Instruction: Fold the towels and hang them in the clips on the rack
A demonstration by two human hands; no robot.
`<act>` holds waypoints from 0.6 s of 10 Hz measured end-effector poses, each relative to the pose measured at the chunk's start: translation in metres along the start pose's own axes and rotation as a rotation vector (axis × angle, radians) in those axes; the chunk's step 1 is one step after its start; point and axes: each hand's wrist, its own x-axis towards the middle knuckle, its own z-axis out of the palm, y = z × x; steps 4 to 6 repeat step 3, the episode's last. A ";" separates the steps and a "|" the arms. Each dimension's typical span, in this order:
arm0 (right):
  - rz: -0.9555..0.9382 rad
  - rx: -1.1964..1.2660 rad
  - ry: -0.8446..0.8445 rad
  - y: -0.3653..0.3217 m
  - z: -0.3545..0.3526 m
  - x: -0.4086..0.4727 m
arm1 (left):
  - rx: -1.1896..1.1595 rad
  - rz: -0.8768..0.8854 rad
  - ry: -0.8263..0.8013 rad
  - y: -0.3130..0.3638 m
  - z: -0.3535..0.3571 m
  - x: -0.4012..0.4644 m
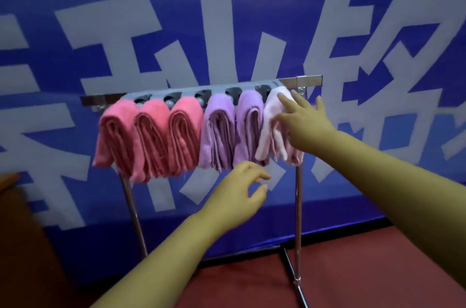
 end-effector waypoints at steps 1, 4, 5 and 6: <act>-0.177 -0.148 0.011 -0.016 -0.001 -0.003 | -0.111 -0.121 0.026 0.009 -0.005 -0.029; -0.217 -0.445 -0.231 -0.039 -0.026 -0.001 | -0.130 -0.278 -0.002 0.004 -0.023 -0.072; -0.217 -0.445 -0.231 -0.039 -0.026 -0.001 | -0.130 -0.278 -0.002 0.004 -0.023 -0.072; -0.217 -0.445 -0.231 -0.039 -0.026 -0.001 | -0.130 -0.278 -0.002 0.004 -0.023 -0.072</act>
